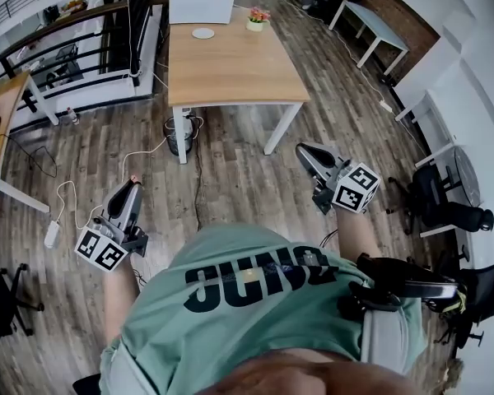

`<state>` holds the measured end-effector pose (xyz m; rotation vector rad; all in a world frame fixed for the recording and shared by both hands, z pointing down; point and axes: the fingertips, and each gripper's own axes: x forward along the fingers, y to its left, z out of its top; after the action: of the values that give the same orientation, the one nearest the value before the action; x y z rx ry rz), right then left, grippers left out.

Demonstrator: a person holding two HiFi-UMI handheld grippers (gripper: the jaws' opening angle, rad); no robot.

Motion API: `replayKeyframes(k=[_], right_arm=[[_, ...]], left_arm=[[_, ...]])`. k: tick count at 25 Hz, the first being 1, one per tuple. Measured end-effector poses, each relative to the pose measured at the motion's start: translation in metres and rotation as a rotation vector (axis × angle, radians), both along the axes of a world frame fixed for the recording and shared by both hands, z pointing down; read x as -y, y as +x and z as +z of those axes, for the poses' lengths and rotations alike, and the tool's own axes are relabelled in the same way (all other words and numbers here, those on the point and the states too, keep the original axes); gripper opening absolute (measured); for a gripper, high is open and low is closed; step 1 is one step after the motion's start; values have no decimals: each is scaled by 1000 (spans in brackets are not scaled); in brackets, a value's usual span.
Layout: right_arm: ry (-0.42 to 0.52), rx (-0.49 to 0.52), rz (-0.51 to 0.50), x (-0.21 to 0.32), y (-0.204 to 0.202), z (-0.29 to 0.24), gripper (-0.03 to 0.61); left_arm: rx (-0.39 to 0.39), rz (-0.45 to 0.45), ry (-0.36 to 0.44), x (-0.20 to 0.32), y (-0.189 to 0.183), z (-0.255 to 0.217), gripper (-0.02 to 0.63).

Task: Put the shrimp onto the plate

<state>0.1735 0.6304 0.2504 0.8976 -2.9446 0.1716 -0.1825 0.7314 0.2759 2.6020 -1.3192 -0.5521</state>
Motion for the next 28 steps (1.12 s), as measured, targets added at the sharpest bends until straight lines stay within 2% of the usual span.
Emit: replayKeyframes(k=[5,9,18,28], right_arm=[[-10,36,-37,34,20,16,6],[-6,64,-92,75,37,23,6],[39,82,-182,171,118,7,6],[0,125,-172,236,196,26,6]], left_arm=[[23,-17,-21,22,22,1,60],[57,-72,-6,45,45,-11,60],[37,-151,10,108,142,-28,60],[69,-140,-29,177,227,-24,60]])
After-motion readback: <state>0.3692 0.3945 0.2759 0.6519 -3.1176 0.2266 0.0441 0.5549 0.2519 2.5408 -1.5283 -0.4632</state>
